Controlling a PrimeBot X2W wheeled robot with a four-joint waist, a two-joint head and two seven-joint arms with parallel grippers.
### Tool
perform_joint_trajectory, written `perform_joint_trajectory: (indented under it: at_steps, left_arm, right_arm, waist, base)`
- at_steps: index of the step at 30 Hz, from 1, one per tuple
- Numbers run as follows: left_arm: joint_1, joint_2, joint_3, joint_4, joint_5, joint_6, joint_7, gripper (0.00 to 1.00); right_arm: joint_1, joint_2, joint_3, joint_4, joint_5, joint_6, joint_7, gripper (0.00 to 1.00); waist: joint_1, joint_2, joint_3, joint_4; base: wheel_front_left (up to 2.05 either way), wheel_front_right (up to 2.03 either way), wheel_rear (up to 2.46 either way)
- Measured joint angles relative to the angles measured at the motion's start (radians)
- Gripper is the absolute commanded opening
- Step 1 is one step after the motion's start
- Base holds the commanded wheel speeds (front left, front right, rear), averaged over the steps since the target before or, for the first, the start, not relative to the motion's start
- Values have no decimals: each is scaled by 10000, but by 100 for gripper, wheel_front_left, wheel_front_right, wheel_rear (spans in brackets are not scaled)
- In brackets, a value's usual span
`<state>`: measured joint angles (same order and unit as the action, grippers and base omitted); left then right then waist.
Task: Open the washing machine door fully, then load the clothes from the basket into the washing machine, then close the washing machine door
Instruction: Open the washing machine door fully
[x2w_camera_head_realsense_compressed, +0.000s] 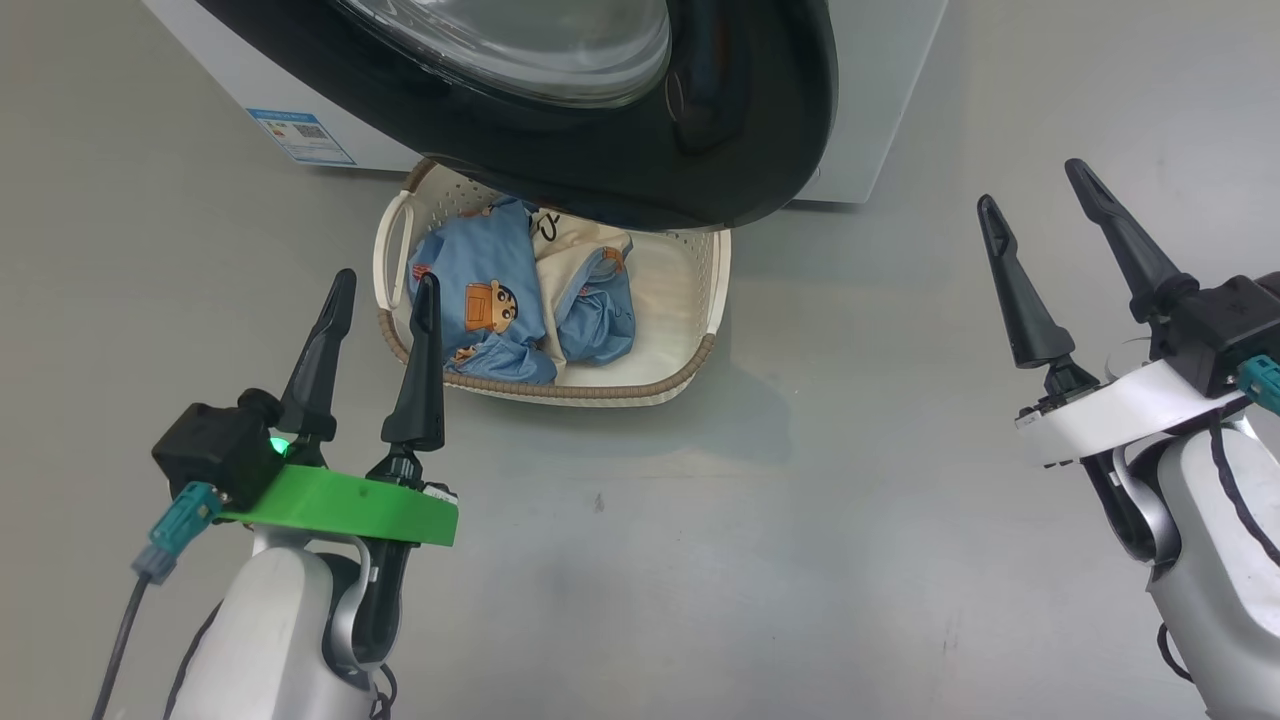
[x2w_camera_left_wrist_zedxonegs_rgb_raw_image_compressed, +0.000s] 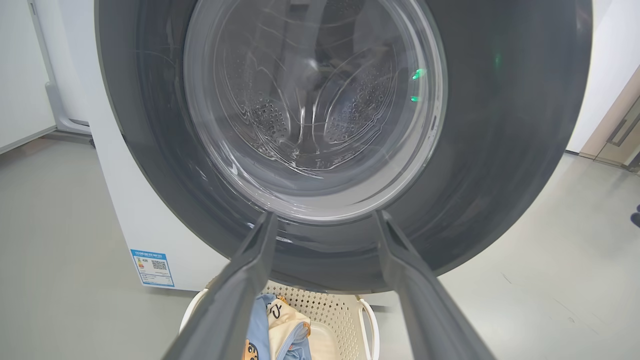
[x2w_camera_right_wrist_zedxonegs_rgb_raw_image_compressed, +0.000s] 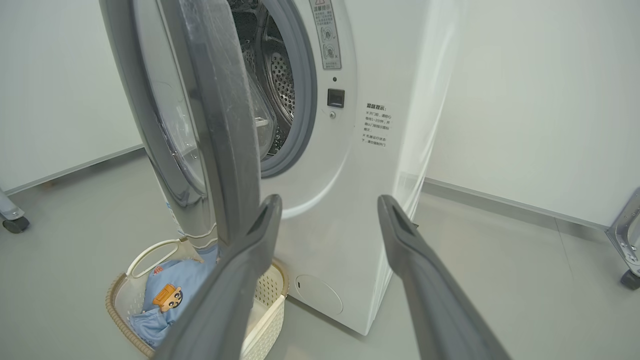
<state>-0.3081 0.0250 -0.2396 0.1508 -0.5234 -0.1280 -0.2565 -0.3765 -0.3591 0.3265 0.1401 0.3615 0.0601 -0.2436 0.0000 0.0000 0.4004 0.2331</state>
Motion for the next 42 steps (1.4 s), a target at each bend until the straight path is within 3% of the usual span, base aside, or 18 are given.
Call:
perform_joint_trajectory:
  at_steps: [23, 24, 26, 33, 42]
  left_arm:
    - [236, 2, -65, 27, 48, 0, 0, 100]
    - [250, 2, -65, 23, 58, 0, 0, 100]
    - [271, 2, -67, 23, 58, 0, 0, 100]
    - [278, 2, -79, 8, 54, 0, 0, 100]
    - [281, 6, -121, -8, -33, 0, 0, 100]
  right_arm:
    - [320, 134, 405, -272, -198, 104, -12, 100]
    - [360, 155, 368, -272, -176, 104, -12, 93]
    - [381, 155, 355, -268, -173, 104, -12, 0]
    - [375, 288, 50, -267, 153, 92, -12, 0]
    - [182, 1246, -1325, -140, 2830, 211, -8, 0]
  waist:
    - [0, 0, -316, 13]
    - [0, 0, -313, 18]
    - [0, 0, -304, 29]
    - [0, 0, -248, 66]
    - [0, 0, -134, 91]
  base:
    - [0, 0, 0]
    - [0, 0, 0]
    - [0, 0, 0]
    - [0, 0, 0]
    - [0, 0, 0]
